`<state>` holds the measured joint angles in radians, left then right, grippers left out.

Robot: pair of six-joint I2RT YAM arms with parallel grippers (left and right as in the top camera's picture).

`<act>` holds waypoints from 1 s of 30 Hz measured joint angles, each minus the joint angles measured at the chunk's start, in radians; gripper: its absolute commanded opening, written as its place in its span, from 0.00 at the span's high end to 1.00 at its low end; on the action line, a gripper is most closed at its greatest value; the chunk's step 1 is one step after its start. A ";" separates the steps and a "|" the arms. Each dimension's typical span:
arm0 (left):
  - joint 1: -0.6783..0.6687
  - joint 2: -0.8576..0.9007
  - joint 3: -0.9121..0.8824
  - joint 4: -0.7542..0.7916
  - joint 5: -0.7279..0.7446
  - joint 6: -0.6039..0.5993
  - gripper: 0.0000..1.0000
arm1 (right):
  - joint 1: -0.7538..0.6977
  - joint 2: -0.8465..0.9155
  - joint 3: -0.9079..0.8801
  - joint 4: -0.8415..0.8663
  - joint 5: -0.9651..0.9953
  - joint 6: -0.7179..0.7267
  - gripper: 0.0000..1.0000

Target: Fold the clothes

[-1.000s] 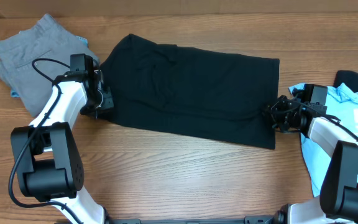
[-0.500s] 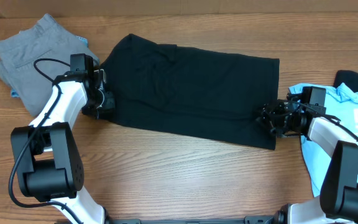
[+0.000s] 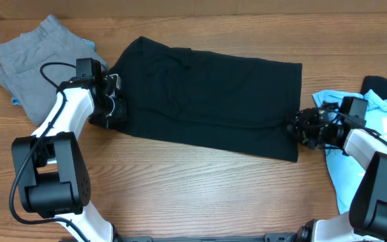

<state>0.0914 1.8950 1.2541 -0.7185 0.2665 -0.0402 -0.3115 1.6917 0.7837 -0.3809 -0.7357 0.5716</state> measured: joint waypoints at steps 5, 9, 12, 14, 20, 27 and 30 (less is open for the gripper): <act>0.000 0.000 0.000 0.000 0.039 0.021 0.71 | 0.129 0.000 0.000 -0.065 0.005 -0.046 0.58; 0.000 0.000 0.000 0.000 0.050 0.022 0.71 | 0.254 0.000 0.000 -0.037 0.098 -0.003 0.58; 0.000 0.000 0.000 0.000 0.053 0.022 0.71 | 0.302 0.006 0.000 0.023 0.188 0.052 0.58; 0.000 0.000 0.000 0.000 0.055 0.022 0.70 | 0.328 0.022 0.000 0.097 0.252 0.113 0.58; 0.000 0.000 0.000 -0.002 0.056 0.023 0.70 | 0.312 0.063 -0.003 0.421 0.251 0.195 0.54; 0.000 0.000 0.000 -0.006 0.056 0.025 0.68 | 0.245 0.064 -0.001 0.493 0.004 0.245 0.52; 0.000 0.000 0.000 -0.008 0.056 0.026 0.67 | 0.233 0.065 0.000 0.384 -0.071 0.226 0.53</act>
<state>0.0914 1.8950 1.2541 -0.7261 0.3229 -0.0139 -0.0788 1.7565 0.7834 0.0032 -0.8066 0.7975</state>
